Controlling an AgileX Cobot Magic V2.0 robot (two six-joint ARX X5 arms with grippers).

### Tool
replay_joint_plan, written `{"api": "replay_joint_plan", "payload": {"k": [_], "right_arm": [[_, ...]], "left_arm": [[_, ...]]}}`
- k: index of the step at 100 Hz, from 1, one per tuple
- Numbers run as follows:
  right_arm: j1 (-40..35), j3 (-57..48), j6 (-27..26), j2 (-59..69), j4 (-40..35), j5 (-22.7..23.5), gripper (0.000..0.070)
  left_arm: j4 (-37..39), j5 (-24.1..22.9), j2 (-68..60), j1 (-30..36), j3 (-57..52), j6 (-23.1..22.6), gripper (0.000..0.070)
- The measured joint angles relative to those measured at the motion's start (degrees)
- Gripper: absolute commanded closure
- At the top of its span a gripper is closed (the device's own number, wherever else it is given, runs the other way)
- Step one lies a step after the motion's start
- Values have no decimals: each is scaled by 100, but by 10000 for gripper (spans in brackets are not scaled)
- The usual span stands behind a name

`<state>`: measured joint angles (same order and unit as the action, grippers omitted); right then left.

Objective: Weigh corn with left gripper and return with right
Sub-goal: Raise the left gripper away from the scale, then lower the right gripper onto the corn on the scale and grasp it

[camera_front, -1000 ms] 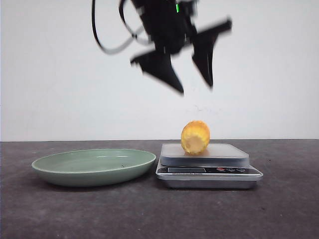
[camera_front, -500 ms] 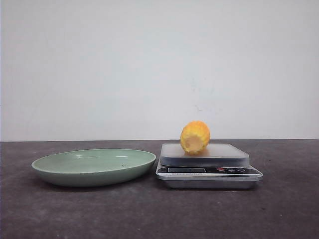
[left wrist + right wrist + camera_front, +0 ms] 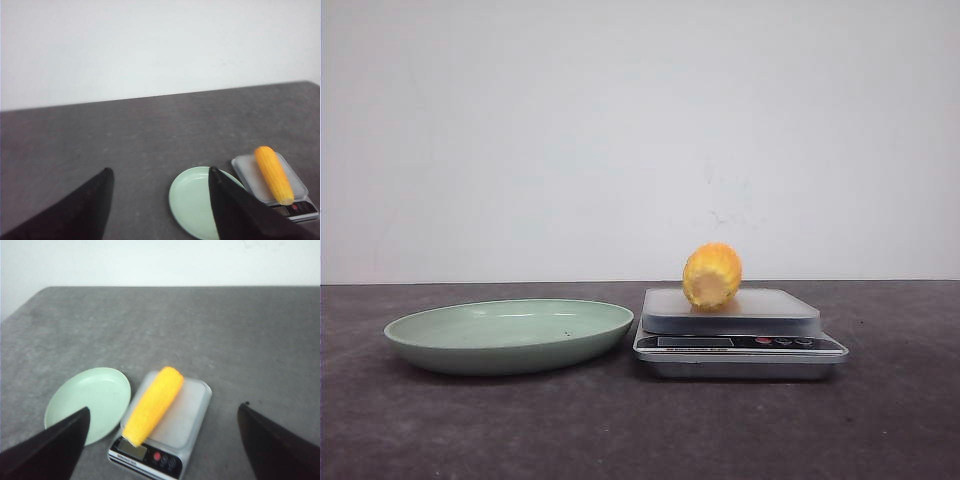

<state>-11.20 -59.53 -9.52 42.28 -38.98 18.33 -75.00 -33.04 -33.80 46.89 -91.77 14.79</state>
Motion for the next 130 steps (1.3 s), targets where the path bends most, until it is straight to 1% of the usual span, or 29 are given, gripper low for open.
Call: {"api": "replay_joint_plan", "payload": {"k": [14, 20, 35, 56, 78, 84, 92, 100, 105, 114, 116, 120, 130], "right_arm": [[-391, -4, -151, 372, 468, -33, 56], [-601, -22, -216, 616, 627, -70, 56], [-1172, -44, -297, 1445, 1058, -538, 56], [-1740, -44, -385, 2684, 1585, -1029, 56], [-2000, -44, -470, 3794, 1884, -1392, 56], [-2024, -44, -503, 3991, 1961, -1403, 56], [-2026, -44, -579, 4218, 2063, -1419, 57], [-2026, -44, -627, 4426, 2090, -1537, 60], [-2026, -44, -647, 4562, 2120, -1545, 81], [-2024, -44, -691, 4754, 2168, -1556, 89], [-2024, -44, -697, 4787, 2170, -1556, 101], [-2026, -44, -708, 4843, 2173, -1556, 148], [-2026, -44, -734, 4937, 2212, -1554, 307]], "left_arm": [[-610, -74, 584, 0, -20, 461, 351], [-640, -155, 719, 0, -13, 638, 351], [-643, -127, 931, -136, 105, 879, 351], [-640, -118, 981, -216, 372, 920, 351], [-616, -116, 981, -216, 1104, 920, 349], [-404, -101, 981, -216, 1349, 916, 349], [-85, 35, 981, -216, 1639, 874, 349], [68, 155, 981, -216, 1910, 872, 350], [68, 186, 981, -216, 2050, 874, 350], [63, 192, 981, -216, 2197, 874, 349], [63, 192, 981, -216, 2205, 872, 349], [68, 192, 981, -216, 2210, 874, 350], [70, 190, 981, -216, 2210, 874, 349]]}}
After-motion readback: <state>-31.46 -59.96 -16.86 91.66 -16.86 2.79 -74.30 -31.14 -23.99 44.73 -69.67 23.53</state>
